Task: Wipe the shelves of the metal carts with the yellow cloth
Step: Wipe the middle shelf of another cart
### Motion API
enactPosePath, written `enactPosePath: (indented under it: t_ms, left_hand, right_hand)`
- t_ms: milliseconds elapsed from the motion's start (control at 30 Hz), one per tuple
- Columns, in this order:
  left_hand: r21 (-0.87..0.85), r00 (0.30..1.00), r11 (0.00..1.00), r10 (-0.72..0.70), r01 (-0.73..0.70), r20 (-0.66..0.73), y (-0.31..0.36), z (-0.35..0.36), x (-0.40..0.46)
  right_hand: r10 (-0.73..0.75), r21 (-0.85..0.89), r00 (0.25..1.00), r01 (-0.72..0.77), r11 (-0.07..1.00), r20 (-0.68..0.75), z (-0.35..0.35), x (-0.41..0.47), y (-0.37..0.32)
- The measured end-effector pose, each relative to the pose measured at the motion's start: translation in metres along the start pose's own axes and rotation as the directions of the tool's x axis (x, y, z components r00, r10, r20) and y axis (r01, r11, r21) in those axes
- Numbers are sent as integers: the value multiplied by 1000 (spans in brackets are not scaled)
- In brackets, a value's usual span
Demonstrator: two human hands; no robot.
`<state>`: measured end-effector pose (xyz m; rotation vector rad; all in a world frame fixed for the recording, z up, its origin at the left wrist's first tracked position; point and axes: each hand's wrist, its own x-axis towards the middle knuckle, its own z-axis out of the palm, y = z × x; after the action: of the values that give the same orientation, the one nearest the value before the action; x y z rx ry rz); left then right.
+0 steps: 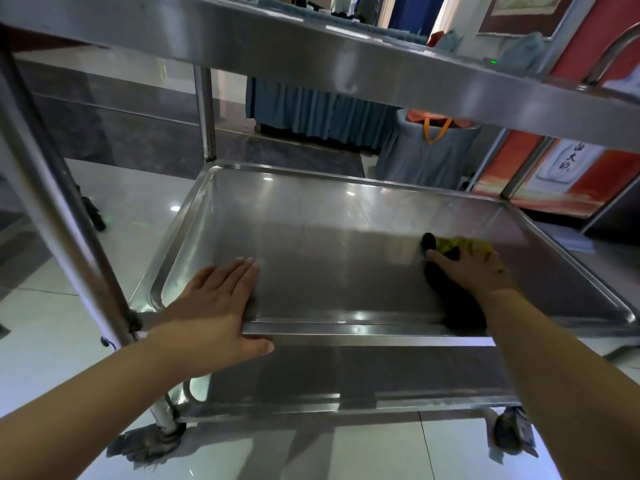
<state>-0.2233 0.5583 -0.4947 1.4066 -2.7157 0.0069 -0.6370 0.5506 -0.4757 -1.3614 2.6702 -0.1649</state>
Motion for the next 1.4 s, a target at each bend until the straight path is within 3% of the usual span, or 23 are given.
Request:
enactPosePath:
  t_ms: [67,300,533,733,833,967,1100,1267,1400]
  left_hand:
    - [33,996,999,26,-23,-85,-4,3,1]
    - [23,989,999,46,-43,-139,-12,17,1]
    - [-4,972,998,61,-63,-228,-20,17,-1]
    - [-33,925,995,75,-94,-372,-24,19,-8]
    - [3,860,995,87,-100,-503,-19,31,-22]
    - [17,798,997,69,-74,-598,-20,52,-50]
    - [-2,789,999,27,-36,-614,-28,60,-65]
    - [-149,767,988,-117,27,-631,-23,62,-59]
    - [-184,724,983,-141,19,-675,-23,65,-59]
  right_hand:
    - [-84,-1,996,84,996,-6,10,5,-25]
    - [-338,-58,940,340,939,45,35,0,-148]
    - [-592,-71,792,606,792,150,56,-44,-239]
    - [-788,-31,573,812,582,224,60,-104,-232]
    - [-841,23,461,873,486,284,54,-123,-203]
    - [-847,89,388,891,446,363,35,-120,-157]
    - [-838,88,402,883,462,369,37,-105,-148]
    - [-814,14,519,841,541,260,49,-74,-198]
    - [-768,8,604,785,620,214,54,-44,-249]
